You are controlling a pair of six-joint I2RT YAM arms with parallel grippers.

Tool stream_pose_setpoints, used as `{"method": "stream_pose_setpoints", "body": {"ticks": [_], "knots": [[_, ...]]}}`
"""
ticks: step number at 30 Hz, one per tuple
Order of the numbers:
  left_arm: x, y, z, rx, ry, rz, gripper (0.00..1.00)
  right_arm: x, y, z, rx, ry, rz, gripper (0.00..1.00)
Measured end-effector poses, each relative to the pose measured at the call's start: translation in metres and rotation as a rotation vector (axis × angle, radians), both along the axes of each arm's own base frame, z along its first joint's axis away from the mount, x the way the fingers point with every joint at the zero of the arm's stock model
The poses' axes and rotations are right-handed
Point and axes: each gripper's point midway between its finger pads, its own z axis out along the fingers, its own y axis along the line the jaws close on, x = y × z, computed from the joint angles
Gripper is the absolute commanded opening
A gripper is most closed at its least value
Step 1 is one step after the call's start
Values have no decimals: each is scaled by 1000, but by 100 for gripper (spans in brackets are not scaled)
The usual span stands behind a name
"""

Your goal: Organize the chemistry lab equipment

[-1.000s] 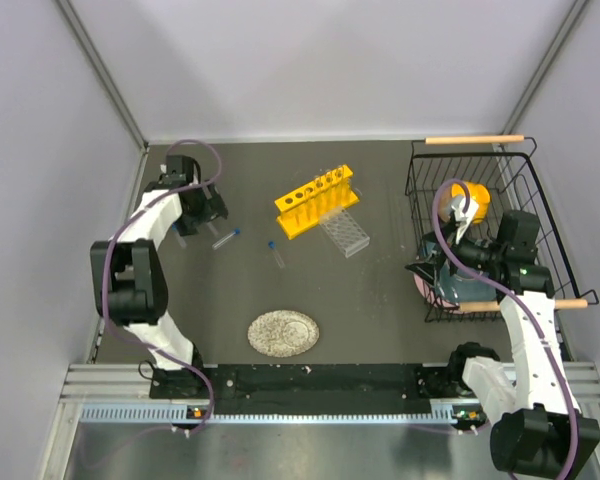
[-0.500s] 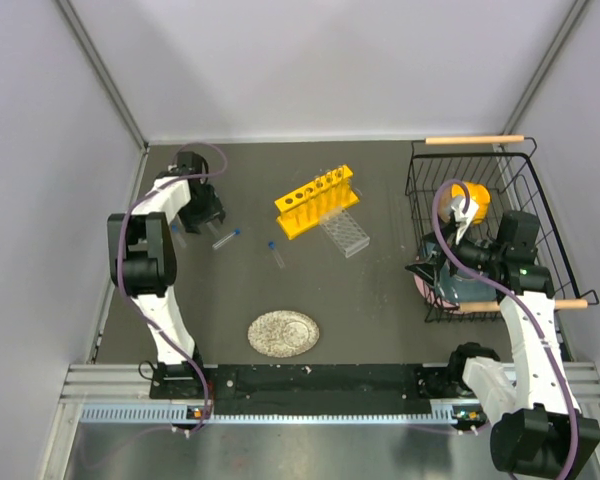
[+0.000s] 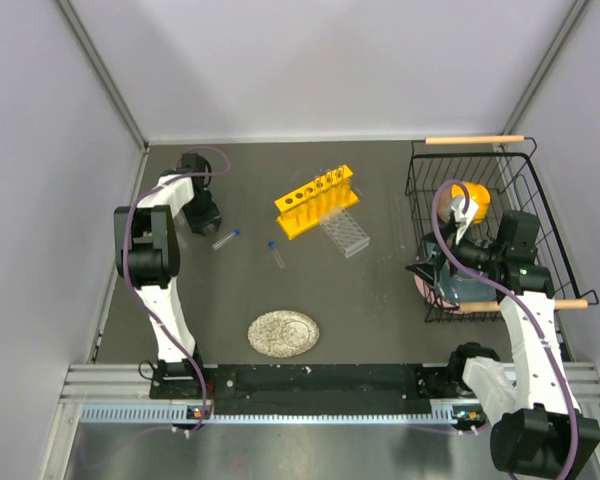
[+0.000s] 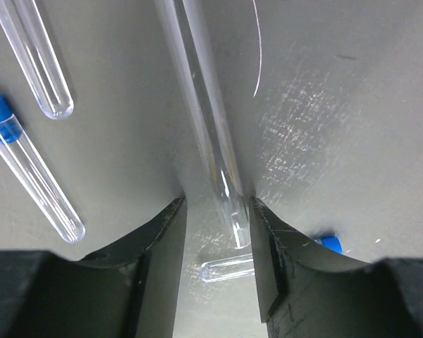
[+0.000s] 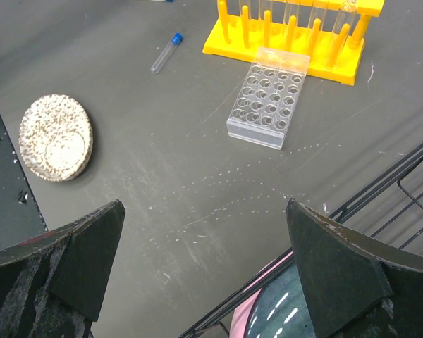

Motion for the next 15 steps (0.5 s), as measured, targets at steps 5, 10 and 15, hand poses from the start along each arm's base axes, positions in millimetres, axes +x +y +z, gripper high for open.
{"method": "stream_pose_setpoints", "body": {"ticks": [5,10,15], "knots": [[2,1,-2,3,7,-4,37,0,0,0,0,0,0,99],[4,0,-2,0,10,-7,26,0,0,0,0,0,0,99],[5,0,-1,0,11,-8,16,0,0,0,-1,0,-1,99]]}}
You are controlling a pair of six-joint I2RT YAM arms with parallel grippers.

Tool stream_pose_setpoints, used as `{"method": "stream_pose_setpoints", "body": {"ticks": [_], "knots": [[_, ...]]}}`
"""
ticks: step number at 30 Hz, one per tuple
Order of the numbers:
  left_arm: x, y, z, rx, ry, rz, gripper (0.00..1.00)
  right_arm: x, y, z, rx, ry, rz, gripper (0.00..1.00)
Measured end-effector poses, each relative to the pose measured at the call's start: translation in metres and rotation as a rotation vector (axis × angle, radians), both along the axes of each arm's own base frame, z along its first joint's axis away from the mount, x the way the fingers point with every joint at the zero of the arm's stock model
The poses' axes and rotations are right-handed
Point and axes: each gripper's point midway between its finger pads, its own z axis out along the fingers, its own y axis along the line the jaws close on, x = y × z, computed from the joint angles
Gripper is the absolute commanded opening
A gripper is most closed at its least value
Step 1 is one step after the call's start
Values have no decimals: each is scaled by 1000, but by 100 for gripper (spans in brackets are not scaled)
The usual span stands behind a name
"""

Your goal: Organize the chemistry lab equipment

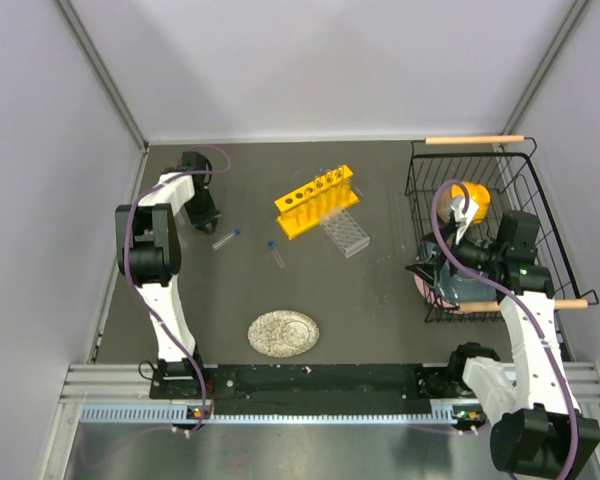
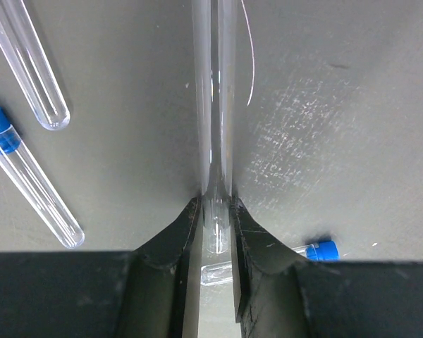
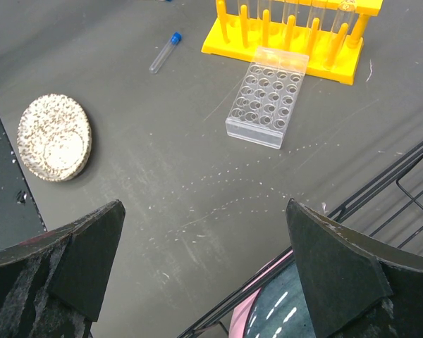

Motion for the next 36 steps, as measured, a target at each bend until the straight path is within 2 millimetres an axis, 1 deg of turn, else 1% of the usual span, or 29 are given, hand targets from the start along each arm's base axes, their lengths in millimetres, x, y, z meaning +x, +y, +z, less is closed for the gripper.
{"method": "stream_pose_setpoints", "body": {"ticks": [1,4,5,12,15,17,20,23,27,31,33,36], "knots": [[0,0,0,1,0,-2,12,0,0,0,-1,0,-1,99],[0,1,0,4,0,-6,10,1,-1,0,-3,0,-4,99],[0,1,1,6,-1,-8,7,1,-1,0,-3,0,-4,99],[4,2,2,11,-16,-15,4,1,-1,0,-3,1,-5,99],[7,1,11,9,-54,-20,4,0,-1,-1,-3,1,-4,99],[7,-2,23,-3,-93,-28,4,0,-1,-1,-3,1,-4,99],[5,-9,47,-38,-180,-48,4,0,0,0,-1,1,-1,99],[-5,-20,72,-90,-269,-76,3,-1,2,1,9,-1,11,99],[-28,-43,103,-198,-403,-146,3,-5,6,2,37,12,44,99],[-55,-69,131,-316,-534,-229,3,-11,12,2,77,67,81,99],[-69,-84,147,-367,-596,-280,3,-12,17,8,85,85,103,99],[-90,-112,181,-439,-706,-381,4,-17,34,29,87,79,180,99]]}}
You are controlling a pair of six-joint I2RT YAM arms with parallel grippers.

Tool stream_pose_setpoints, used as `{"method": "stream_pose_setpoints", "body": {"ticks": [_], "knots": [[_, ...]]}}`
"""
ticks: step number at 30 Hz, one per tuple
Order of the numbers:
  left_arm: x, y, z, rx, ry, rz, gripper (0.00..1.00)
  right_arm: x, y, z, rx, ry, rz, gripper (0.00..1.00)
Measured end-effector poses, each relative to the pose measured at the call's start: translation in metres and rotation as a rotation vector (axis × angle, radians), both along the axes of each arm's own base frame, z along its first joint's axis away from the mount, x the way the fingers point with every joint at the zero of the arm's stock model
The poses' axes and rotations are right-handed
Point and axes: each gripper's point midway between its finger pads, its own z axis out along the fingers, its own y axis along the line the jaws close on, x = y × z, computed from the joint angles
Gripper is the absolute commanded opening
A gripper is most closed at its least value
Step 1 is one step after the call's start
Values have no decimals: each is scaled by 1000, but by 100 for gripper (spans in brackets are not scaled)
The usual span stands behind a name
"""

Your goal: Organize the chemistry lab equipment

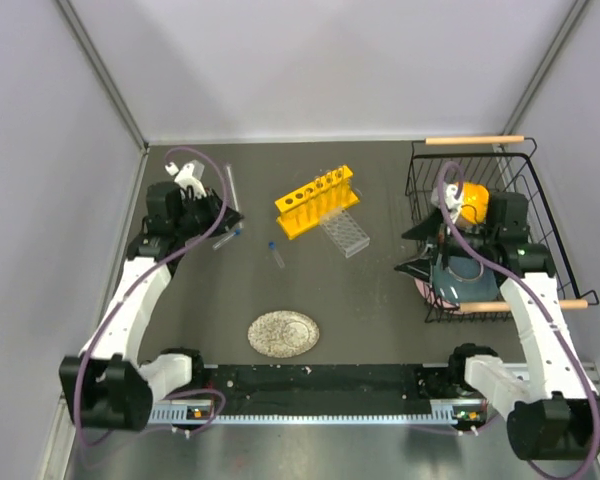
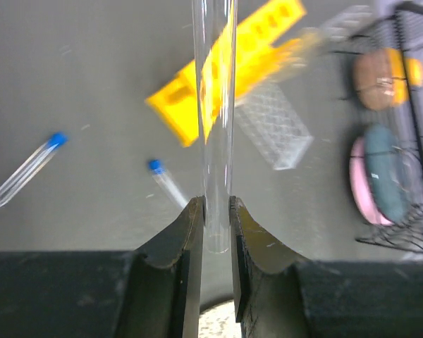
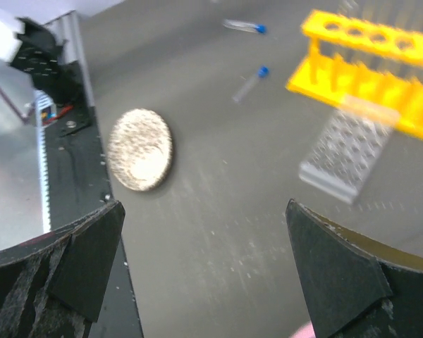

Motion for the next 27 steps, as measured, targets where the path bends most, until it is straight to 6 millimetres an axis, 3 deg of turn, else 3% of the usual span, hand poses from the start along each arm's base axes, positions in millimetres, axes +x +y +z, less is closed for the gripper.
{"method": "stream_pose_setpoints", "body": {"ticks": [5,8,10,17,27], "knots": [[-39,-57,70,-97,-221,-189,4,-27,48,43,6,-42,208,99],[-68,-98,99,-163,-302,-318,4,-35,68,66,23,-31,286,99],[-86,-124,110,-209,-320,-395,4,-30,77,79,43,2,294,99],[-113,-175,130,-322,-336,-472,4,-1,94,103,154,173,204,99],[-119,-222,116,-334,-277,-494,4,13,108,113,329,385,142,95]]}}
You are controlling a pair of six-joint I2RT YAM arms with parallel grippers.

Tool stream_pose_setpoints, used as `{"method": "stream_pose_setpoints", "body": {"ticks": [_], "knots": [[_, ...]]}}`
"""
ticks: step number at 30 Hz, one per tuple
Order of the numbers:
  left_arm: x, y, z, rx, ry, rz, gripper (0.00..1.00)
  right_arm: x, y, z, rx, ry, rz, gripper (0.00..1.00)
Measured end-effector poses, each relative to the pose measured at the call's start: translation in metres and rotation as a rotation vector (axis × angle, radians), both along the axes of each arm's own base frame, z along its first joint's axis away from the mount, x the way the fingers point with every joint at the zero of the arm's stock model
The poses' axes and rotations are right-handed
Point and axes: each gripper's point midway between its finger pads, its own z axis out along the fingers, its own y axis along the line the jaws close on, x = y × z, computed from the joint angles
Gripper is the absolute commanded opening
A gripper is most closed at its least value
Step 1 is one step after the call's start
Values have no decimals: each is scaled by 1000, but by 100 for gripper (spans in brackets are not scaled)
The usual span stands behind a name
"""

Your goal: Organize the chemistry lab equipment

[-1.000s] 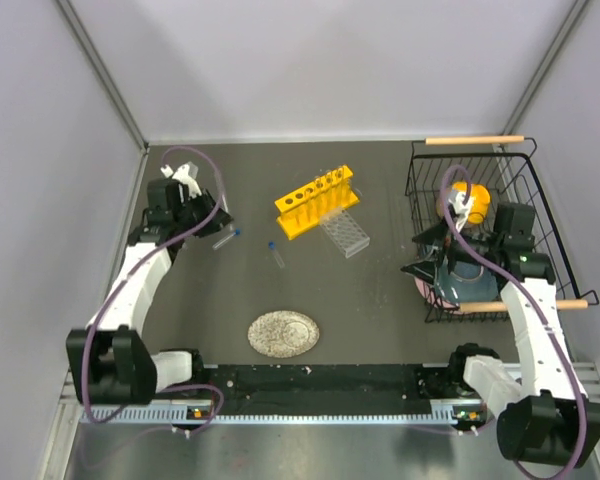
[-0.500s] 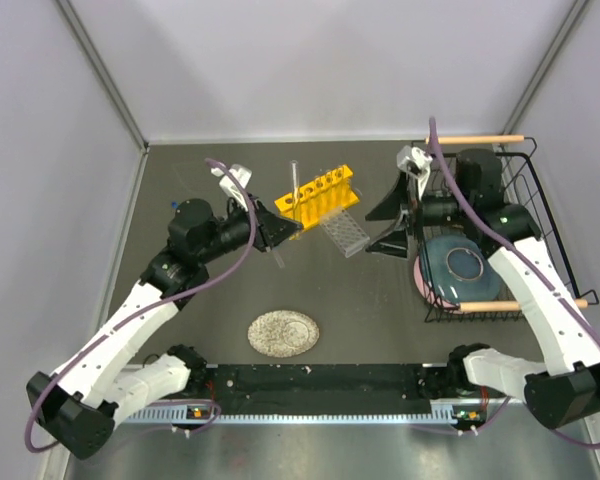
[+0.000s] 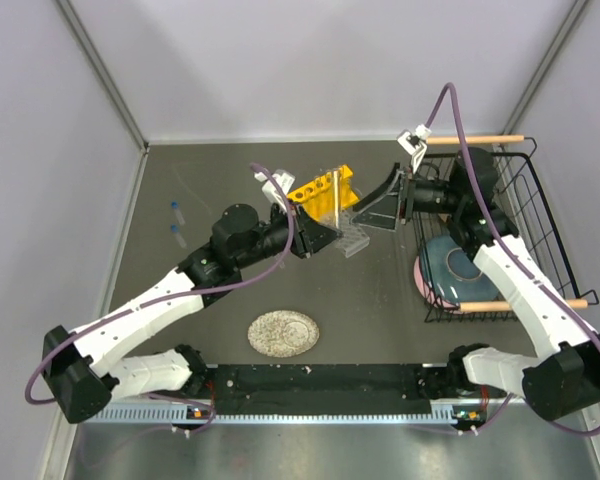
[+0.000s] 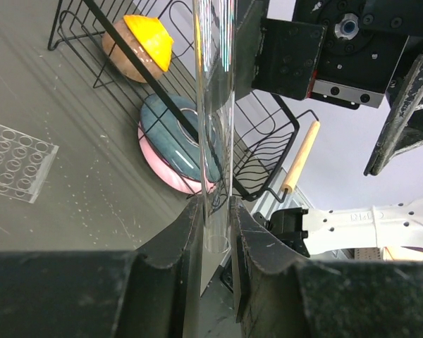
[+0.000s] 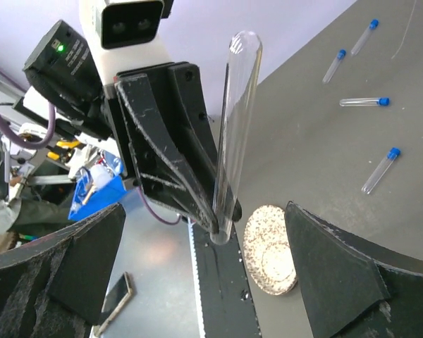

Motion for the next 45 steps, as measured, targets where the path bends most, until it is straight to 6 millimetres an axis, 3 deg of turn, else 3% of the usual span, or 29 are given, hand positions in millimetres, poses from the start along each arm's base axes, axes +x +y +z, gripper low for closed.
{"method": "stream_pose_setpoints", "body": {"ticks": [2,9,20,26,34,39,45], "knots": [[-2,-7,1,0,3,-1,4,2,1,1,15,14,-6,92],[-6,-22,7,-11,-5,-2,4,1,8,-6,34,72,-3,65],[-4,-26,2,1,5,31,4,-1,15,-14,39,112,15,27],[-5,-27,0,5,14,32,9,2,18,-22,35,122,15,15],[-5,-26,-1,13,14,34,71,1,19,-26,23,90,28,13],[-13,-17,8,11,-11,26,97,-1,18,-34,-5,71,30,13],[-23,20,36,-8,-73,58,99,-6,13,-40,-41,2,29,13]]}}
